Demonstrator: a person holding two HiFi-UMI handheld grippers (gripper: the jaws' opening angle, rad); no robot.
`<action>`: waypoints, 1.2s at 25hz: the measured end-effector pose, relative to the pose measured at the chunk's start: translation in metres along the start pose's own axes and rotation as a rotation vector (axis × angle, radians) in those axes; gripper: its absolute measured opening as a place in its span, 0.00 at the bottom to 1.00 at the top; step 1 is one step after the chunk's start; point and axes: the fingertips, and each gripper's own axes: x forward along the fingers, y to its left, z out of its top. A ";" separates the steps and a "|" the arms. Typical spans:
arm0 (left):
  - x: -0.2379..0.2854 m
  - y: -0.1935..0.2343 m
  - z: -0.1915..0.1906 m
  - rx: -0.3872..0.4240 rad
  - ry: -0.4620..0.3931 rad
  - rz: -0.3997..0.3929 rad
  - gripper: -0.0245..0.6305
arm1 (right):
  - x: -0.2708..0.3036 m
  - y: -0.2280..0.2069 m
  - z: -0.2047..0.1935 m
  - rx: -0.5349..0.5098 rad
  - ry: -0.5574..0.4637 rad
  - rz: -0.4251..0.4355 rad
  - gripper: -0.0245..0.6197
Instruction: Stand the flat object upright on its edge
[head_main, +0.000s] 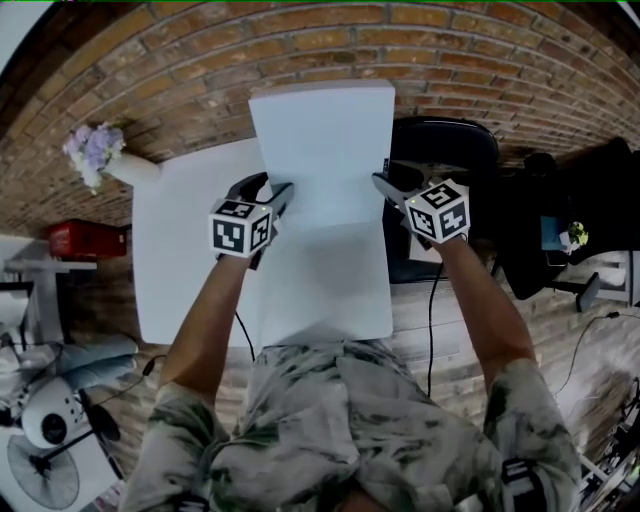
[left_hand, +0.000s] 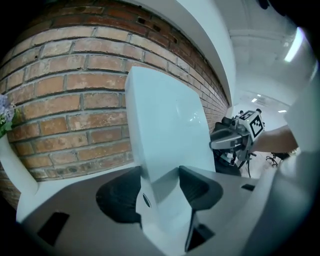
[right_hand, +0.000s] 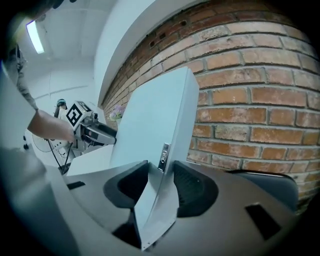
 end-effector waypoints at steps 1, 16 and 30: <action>0.004 0.004 0.004 0.010 -0.005 0.004 0.43 | 0.003 -0.004 0.004 -0.013 -0.002 -0.009 0.31; 0.059 0.080 0.038 0.090 -0.068 0.083 0.42 | 0.075 -0.048 0.047 -0.208 -0.037 -0.107 0.29; 0.115 0.128 0.058 0.161 -0.126 0.145 0.42 | 0.134 -0.095 0.056 -0.262 -0.037 -0.187 0.29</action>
